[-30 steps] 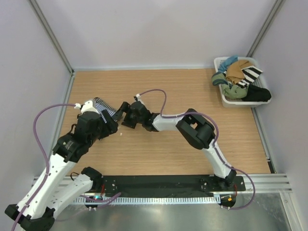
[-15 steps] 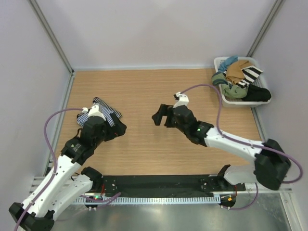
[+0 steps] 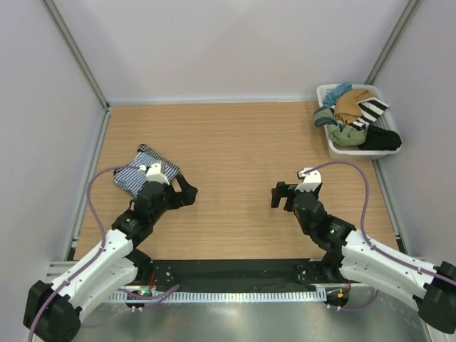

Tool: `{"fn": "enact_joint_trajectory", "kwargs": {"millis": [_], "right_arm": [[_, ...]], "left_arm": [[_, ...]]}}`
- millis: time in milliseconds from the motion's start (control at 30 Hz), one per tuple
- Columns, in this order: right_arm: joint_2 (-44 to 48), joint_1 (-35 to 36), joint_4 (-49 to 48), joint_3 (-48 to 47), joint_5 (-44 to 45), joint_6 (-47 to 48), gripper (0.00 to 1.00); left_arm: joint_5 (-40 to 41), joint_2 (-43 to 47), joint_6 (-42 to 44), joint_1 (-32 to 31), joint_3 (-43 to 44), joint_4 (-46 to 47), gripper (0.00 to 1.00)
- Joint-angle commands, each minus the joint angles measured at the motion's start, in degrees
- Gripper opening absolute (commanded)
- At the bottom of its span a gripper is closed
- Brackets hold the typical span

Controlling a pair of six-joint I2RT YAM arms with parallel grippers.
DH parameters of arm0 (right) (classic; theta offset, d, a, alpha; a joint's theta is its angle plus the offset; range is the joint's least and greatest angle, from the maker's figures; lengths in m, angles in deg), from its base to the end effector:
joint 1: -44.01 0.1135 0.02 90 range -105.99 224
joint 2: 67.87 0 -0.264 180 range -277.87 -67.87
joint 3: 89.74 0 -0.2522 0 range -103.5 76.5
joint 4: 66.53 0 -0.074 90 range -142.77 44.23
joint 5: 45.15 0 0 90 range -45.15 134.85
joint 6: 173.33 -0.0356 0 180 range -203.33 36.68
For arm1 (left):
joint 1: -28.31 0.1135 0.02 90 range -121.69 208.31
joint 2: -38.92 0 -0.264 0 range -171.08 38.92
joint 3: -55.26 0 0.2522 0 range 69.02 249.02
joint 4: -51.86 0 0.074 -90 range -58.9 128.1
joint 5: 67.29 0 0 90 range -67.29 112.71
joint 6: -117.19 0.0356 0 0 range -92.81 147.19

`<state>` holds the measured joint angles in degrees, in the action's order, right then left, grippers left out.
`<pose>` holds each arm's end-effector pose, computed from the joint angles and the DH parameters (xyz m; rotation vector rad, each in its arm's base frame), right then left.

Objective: Fold and stack the tank tops
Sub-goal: Neatly place the folded tank top to the corner

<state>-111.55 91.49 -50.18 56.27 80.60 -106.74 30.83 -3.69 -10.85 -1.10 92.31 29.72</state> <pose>0.1303 0.1113 0.2082 -0.0220 1.9396 0.1889 0.1536 -0.0808 0.2170 -0.2477 2.0860 -0.5804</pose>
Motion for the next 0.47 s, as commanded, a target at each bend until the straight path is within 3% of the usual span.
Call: {"fn": "enact_joint_trajectory", "kwargs": {"millis": [0, 433], "right_arm": [[5.62, 0.15, -8.38, 3.08, 2.94, 0.56, 1.00], [5.63, 0.15, -7.34, 2.83, 2.04, 0.22, 1.00]], "left_arm": [[3.83, 1.21, 7.79, -0.74, -2.45, 11.19, 0.98], [0.58, 0.25, 9.22, -0.74, -3.43, 13.04, 1.00]]}}
